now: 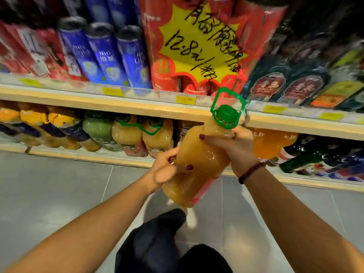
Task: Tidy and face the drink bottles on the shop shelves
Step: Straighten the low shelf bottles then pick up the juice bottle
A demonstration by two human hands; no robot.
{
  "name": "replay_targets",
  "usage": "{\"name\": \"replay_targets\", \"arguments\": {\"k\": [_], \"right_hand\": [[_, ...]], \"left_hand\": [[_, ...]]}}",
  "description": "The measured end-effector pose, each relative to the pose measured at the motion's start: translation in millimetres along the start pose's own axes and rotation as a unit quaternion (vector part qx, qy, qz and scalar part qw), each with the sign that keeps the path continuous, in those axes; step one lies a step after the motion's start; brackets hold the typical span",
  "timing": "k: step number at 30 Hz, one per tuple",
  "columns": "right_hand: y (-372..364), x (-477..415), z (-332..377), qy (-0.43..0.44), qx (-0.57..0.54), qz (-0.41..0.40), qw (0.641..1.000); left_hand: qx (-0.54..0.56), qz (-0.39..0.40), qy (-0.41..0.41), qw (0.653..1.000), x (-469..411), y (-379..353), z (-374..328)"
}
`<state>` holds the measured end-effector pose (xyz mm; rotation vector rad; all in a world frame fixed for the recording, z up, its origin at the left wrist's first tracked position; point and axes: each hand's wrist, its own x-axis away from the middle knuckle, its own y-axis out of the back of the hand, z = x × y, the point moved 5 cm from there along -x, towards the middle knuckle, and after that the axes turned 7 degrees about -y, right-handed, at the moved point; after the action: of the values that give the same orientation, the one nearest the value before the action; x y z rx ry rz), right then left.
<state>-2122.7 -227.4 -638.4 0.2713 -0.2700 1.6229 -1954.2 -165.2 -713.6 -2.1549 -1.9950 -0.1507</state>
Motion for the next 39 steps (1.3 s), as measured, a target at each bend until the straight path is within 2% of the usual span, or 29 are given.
{"name": "replay_targets", "arguments": {"k": [7, 13, 16, 20, 22, 26, 29, 34, 39], "right_hand": [[-8.4, -46.3, -92.8, 0.048, 0.036, 0.027, 0.998], [-17.0, -66.8, -125.2, 0.075, 0.061, 0.022, 0.995], [-23.9, -71.5, -131.7, 0.078, 0.1, 0.014, 0.992], [-27.8, -77.0, -138.6, 0.068, 0.134, -0.014, 0.988], [-29.1, -80.8, -140.0, 0.063, 0.134, -0.02, 0.989], [-38.8, -83.3, -137.3, 0.074, 0.166, -0.007, 0.983], [-43.4, -89.3, -130.2, 0.076, 0.172, 0.001, 0.982], [-44.8, -96.2, -115.7, 0.082, 0.167, 0.003, 0.982], [-47.6, -98.0, -95.2, 0.119, 0.2, 0.001, 0.972]], "left_hand": [[-0.042, -0.034, -0.03, 0.998, -29.8, 21.9, 101.6], [-0.001, -0.042, -0.05, 0.998, -38.0, 29.6, 141.7], [-0.072, -0.066, -0.065, 0.993, -34.9, 34.1, 155.5], [-0.199, -0.036, -0.076, 0.976, -26.0, 37.3, 172.2], [-0.187, -0.03, -0.081, 0.978, -26.0, 32.9, 179.8], [-0.198, -0.131, -0.058, 0.97, -36.6, 31.6, 182.8], [-0.188, -0.169, -0.064, 0.965, -41.0, 33.7, 181.5], [-0.127, -0.185, -0.08, 0.971, -45.3, 32.9, 179.9], [-0.119, -0.208, -0.145, 0.96, -54.9, 36.0, 163.7]]}}
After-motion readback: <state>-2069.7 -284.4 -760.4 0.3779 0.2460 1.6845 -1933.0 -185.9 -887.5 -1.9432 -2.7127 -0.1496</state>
